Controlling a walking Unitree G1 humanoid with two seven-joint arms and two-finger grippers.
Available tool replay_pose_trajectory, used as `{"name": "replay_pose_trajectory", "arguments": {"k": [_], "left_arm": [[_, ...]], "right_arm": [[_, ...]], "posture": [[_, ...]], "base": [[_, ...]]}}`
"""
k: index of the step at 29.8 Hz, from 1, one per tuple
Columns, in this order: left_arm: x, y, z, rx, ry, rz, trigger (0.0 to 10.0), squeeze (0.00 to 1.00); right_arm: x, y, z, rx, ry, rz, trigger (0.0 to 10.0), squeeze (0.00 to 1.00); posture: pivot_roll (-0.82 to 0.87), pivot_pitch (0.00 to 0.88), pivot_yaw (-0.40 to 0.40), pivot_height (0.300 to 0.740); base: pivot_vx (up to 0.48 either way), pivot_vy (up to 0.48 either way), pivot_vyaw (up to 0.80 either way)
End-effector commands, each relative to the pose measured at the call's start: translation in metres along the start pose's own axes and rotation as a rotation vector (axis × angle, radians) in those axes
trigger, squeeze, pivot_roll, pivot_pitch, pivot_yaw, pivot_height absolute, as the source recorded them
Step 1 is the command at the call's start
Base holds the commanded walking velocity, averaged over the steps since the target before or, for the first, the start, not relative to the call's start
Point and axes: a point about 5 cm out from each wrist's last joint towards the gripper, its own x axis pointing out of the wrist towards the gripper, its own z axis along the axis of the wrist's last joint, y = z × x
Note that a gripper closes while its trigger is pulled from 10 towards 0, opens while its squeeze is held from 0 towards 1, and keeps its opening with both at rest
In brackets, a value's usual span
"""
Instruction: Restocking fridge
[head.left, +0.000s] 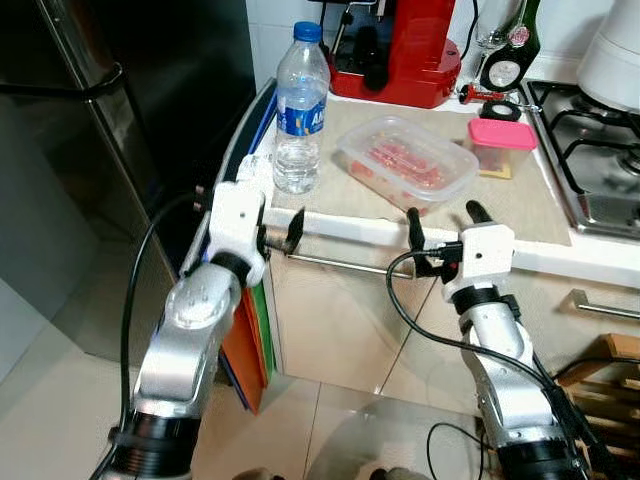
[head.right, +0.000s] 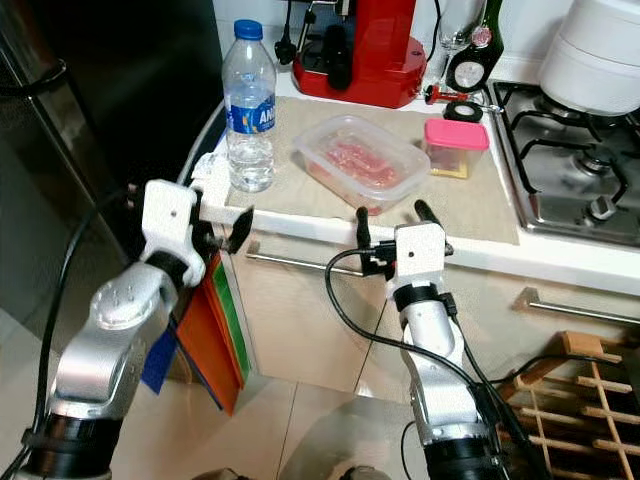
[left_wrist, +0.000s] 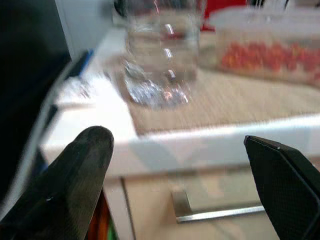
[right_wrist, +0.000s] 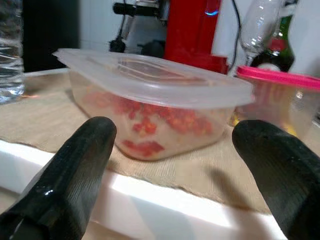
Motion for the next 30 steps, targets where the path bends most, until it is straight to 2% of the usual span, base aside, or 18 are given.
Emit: {"name": "replay_pose_trajectory", "arguments": {"k": [1,5,14,24,30], "left_arm": [[0.001,-0.003,0.002,-0.01,-0.008,0.003,10.0,0.0],[0.001,-0.004,0.004,-0.007,-0.026,0.015,10.0,0.0],[0.008,-0.004,0.009,0.034,-0.056,0.047,10.0,0.0],[0.009,-0.008,0.013,0.026,-0.079,0.06,10.0,0.0],[0.002,0.001,0.019,0.021,-0.149,0.104,10.0,0.0]], "right_arm": [[0.001,-0.002,-0.003,0.0,0.024,0.001,10.0,0.0],[0.003,-0.001,-0.002,-0.009,0.022,0.011,10.0,0.0],[0.007,0.0,0.003,-0.016,-0.002,0.012,10.0,0.0],[0.004,0.001,0.002,-0.014,-0.001,0.019,10.0,0.0],[-0.002,-0.012,0.011,0.01,-0.047,-0.062,10.0,0.0]], "posture": [[0.0,0.0,0.0,0.74],[0.0,0.0,-0.004,0.74],[-0.01,0.0,-0.004,0.74],[-0.02,0.005,-0.013,0.74],[-0.01,0.0,-0.016,0.74]], "base": [[0.0,0.0,-0.78],[0.0,0.0,-0.78],[0.0,0.0,0.0],[0.0,0.0,0.0],[0.0,0.0,0.0]]}}
